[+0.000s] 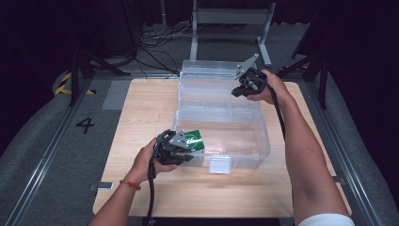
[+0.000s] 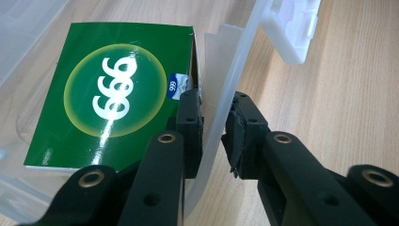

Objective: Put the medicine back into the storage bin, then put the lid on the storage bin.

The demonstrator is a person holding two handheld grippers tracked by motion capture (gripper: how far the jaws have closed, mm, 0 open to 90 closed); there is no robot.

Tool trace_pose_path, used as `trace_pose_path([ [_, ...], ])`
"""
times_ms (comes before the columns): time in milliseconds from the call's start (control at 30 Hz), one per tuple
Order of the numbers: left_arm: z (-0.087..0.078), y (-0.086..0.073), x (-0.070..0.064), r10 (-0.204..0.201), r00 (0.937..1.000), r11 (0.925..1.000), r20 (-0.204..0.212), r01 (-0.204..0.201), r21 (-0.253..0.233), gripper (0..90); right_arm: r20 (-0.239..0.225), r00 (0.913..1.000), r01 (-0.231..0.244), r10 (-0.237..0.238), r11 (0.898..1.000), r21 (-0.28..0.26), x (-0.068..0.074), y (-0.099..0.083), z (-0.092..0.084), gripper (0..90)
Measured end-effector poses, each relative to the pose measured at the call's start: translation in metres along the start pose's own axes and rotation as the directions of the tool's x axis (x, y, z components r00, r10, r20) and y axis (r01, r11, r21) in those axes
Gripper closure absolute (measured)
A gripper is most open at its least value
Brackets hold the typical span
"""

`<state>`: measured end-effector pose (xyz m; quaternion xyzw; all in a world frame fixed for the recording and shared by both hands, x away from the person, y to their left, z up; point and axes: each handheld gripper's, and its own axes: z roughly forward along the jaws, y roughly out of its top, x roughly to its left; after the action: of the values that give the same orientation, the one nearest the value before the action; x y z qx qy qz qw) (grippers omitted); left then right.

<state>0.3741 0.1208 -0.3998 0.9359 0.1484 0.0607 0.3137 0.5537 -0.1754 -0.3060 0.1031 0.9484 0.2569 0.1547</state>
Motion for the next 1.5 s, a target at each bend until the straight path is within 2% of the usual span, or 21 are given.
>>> trace_pose_path([
  [200, 0.001, 0.001, -0.002, -0.004, 0.9999, 1.0000, -0.014, 0.004, 0.008, 76.5, -0.002, 1.0000, 0.007, -0.007, 1.000, 0.004, 0.003, 0.001, -0.003, 87.6],
  [333, 0.003, 0.001, -0.004, -0.018, 0.9997, 0.9998, -0.015, 0.018, -0.005, 75.6, -0.013, 0.9999, 0.009, -0.009, 1.000, 0.000, 0.005, 0.002, -0.006, 87.9],
  [433, 0.003, 0.001, -0.003, -0.016, 0.9998, 0.9999, -0.009, 0.016, -0.004, 75.5, -0.020, 0.9995, 0.024, -0.024, 1.000, -0.003, 0.007, 0.002, -0.010, 88.5],
  [567, 0.003, 0.001, -0.003, -0.022, 0.9997, 0.9998, -0.007, 0.022, -0.002, 75.5, -0.008, 0.9996, 0.029, -0.029, 1.000, -0.003, 0.011, 0.003, -0.013, 88.9],
  [900, 0.003, 0.000, -0.003, -0.025, 0.9997, 0.9997, -0.003, 0.025, -0.008, 75.0, -0.030, 0.9983, 0.051, -0.051, 0.999, -0.001, 0.019, 0.008, -0.023, 89.2],
  [967, 0.004, 0.000, -0.003, -0.039, 0.9992, 0.9992, -0.003, 0.039, -0.014, 74.6, -0.027, 0.9977, 0.062, -0.062, 0.998, 0.001, 0.023, 0.009, -0.026, 89.5],
  [1500, 0.005, 0.001, -0.005, -0.047, 0.9989, 0.9987, -0.006, 0.047, -0.020, 74.0, 0.004, 0.9941, 0.108, -0.108, 0.994, -0.004, 0.050, 0.012, -0.044, 89.8],
])
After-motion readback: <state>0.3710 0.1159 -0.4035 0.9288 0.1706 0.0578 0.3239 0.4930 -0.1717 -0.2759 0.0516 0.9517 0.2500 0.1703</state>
